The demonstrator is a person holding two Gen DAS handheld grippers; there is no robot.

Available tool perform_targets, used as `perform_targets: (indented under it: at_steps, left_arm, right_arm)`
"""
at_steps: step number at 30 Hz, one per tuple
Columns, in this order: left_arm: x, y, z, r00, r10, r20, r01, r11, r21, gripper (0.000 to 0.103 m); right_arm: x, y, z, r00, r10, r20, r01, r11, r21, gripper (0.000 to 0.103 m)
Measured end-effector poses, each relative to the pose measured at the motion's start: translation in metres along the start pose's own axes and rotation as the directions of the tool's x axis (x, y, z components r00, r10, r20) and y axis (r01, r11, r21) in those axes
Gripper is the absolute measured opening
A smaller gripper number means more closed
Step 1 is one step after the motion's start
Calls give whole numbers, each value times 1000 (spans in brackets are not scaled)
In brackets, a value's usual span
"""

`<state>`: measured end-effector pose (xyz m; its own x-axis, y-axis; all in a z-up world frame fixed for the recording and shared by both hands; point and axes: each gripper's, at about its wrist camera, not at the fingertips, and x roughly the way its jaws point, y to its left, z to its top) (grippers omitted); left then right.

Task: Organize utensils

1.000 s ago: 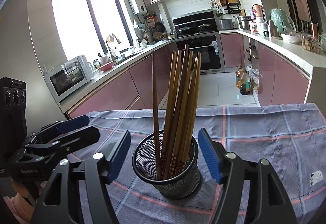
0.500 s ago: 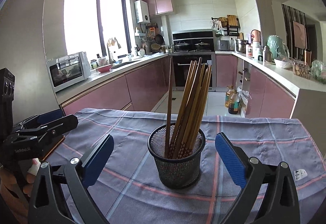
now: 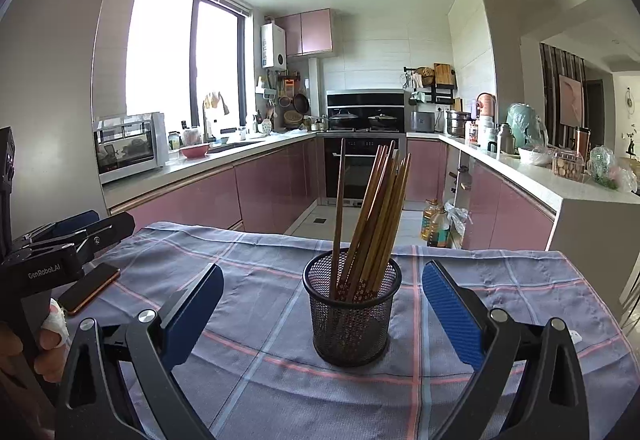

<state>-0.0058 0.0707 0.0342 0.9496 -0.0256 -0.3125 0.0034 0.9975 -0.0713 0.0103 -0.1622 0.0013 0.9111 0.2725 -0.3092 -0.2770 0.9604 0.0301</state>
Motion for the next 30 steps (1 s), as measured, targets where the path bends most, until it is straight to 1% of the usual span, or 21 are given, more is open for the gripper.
perform_targets:
  at_steps: [6, 12, 17, 30]
  left_arm:
    - [-11, -1, -3, 999, 8, 34, -8, 1000, 9, 97]
    - [-16, -7, -8, 999, 11, 42, -12, 1000, 24, 97]
    - [-17, -8, -10, 999, 9, 31, -9, 1000, 20, 97]
    - [-19, -7, -16, 1000, 5, 24, -6, 1000, 19, 97]
  right_arm:
    - [-8, 1, -2, 1000, -17, 21, 17, 1000, 3, 96]
    - [-13, 4, -3, 999, -31, 37, 31, 1000, 0, 96]
    - [-19, 8, -4, 998, -42, 55, 42, 999, -15, 96]
    - [-21, 12, -4, 998, -45, 52, 46, 999, -18, 96]
